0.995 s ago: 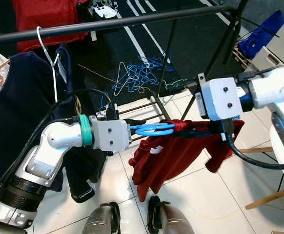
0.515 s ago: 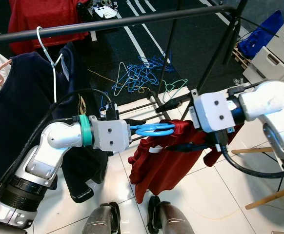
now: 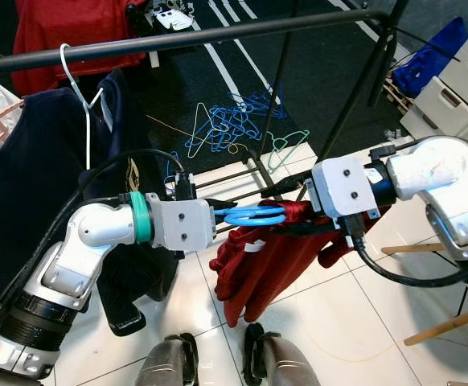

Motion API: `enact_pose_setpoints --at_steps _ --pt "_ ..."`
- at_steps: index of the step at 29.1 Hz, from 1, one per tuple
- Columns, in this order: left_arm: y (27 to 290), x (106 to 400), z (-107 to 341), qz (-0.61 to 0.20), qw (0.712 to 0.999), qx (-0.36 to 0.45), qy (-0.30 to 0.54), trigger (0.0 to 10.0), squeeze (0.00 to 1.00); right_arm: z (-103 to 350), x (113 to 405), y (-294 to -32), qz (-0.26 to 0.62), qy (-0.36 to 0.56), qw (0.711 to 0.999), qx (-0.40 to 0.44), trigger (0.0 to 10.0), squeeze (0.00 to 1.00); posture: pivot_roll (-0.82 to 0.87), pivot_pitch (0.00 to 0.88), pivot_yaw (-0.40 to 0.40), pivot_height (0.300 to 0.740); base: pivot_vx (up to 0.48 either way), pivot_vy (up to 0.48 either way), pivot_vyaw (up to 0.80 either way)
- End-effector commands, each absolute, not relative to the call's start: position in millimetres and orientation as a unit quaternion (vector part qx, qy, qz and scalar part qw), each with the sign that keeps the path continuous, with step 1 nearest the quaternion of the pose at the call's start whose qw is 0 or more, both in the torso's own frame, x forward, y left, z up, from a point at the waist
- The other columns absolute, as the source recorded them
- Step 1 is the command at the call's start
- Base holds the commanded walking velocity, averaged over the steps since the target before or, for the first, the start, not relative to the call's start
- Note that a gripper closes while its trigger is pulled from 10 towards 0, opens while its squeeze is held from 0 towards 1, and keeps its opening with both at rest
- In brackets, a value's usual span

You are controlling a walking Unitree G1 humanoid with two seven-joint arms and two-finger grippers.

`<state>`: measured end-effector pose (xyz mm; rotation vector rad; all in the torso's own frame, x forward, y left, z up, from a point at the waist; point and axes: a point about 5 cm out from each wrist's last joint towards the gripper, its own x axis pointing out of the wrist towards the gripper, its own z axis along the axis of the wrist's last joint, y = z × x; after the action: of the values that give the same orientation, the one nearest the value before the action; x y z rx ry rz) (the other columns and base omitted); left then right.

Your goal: Hang hanger

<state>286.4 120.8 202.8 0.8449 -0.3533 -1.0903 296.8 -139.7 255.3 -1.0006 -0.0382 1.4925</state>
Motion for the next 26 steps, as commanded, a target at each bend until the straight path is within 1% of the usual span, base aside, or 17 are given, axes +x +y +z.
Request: enact_pose_setpoints --at_steps 1,2,3,9,12,14,15,17,18,20,21,22,23,24,25,26 --pt "112.5 279.3 212.3 -0.507 0.749 0.377 -0.2 10.0 0.0 241.2 298.8 -144.2 0.655 0.021 0.615 -0.44 0.2 0.0 -0.12 0.125 0.012 0.74 0.0 0.0 0.0" --pt "112.5 279.3 212.3 -0.507 0.749 0.377 -0.2 10.0 0.0 241.2 298.8 -144.2 0.655 0.021 0.615 -0.44 0.2 0.0 -0.12 0.125 0.012 0.74 0.0 0.0 0.0" --pt "112.5 279.2 212.5 -0.507 0.749 0.377 -0.2 10.0 0.0 239.3 299.1 -144.4 0.656 0.025 0.612 -0.441 0.0 0.0 -0.12 0.126 0.011 0.74 0.0 0.0 0.0" --pt "112.6 279.1 212.8 -0.506 0.749 0.377 -0.2 10.0 0.0 233.2 300.1 -145.7 0.661 0.039 0.603 -0.445 0.0 0.0 -0.12 0.127 0.01 0.74 0.0 0.0 0.0" --pt "112.6 279.2 213.0 -0.506 0.75 0.376 -0.201 10.0 0.0 231.7 301.0 -145.2 0.662 0.038 0.603 -0.443 0.0 0.0 -0.12 0.127 0.011 0.74 0.0 0.0 0.0" --pt "111.9 279.5 213.2 -0.505 0.751 0.374 -0.202 10.0 0.0 234.2 303.1 -141.2 0.657 0.02 0.616 -0.434 0.0 0.0 -0.12 0.127 0.012 0.74 0.0 0.0 0.0" --pt "111.9 279.5 213.2 -0.505 0.751 0.374 -0.202 10.0 0.0 234.2 303.1 -141.2 0.657 0.02 0.616 -0.434 0.0 0.0 -0.12 0.127 0.012 0.74 0.0 0.0 0.0" --pt "111.0 279.8 213.6 -0.505 0.752 0.372 -0.203 10.0 0.0 237.5 305.3 -137.3 0.653 0.001 0.628 -0.424 0.0 0.0 -0.12 0.126 0.013 0.74 0.0 0.0 0.0" --pt "111.0 279.8 213.6 -0.505 0.752 0.372 -0.203 10.0 0.0 237.5 305.3 -137.3 0.653 0.001 0.628 -0.424 0.0 0.0 -0.12 0.126 0.013 0.74 0.0 0.0 0.0" --pt "110.0 280.7 215.1 -0.502 0.755 0.368 -0.207 10.0 0.0 242.1 306.7 -133.8 0.65 -0.018 0.64 -0.409 0.0 0.0 -0.12 0.125 0.014 0.74 0.0 0.0 0.0" --pt "110.0 280.7 215.1 -0.502 0.755 0.368 -0.207 10.0 0.0 242.1 306.7 -133.8 0.65 -0.018 0.64 -0.409 0.0 0.0 -0.12 0.125 0.014 0.74 0.0 0.0 0.0" --pt "108.8 281.9 217.6 -0.497 0.759 0.362 -0.212 10.0 0.0 245.5 306.8 -132.3 0.646 -0.031 0.65 -0.398 0.0 0.0 -0.13 0.125 0.019 0.74 0.0 0.0 0.0" --pt "107.7 282.5 219.6 -0.497 0.761 0.356 -0.216 10.0 0.15 247.7 306.5 -131.6 0.644 -0.04 0.658 -0.389 0.0 0.0 -0.13 0.123 0.023 0.74 0.0 0.0 0.0" --pt "107.7 282.5 219.6 -0.497 0.761 0.356 -0.216 10.0 0.15 247.7 306.5 -131.6 0.644 -0.04 0.658 -0.389 0.0 0.0 -0.13 0.123 0.023 0.74 0.0 0.0 0.0" --pt "106.7 283.1 221.7 -0.504 0.761 0.347 -0.215 10.0 1.0 248.7 305.1 -132.1 0.643 -0.044 0.662 -0.382 0.0 0.0 -0.13 0.122 0.027 0.74 0.0 0.0 0.0" --pt "106.7 283.1 221.7 -0.504 0.761 0.347 -0.215 10.0 1.0 248.7 305.1 -132.1 0.643 -0.044 0.662 -0.382 0.0 0.0 -0.13 0.122 0.027 0.74 0.0 0.0 0.0"
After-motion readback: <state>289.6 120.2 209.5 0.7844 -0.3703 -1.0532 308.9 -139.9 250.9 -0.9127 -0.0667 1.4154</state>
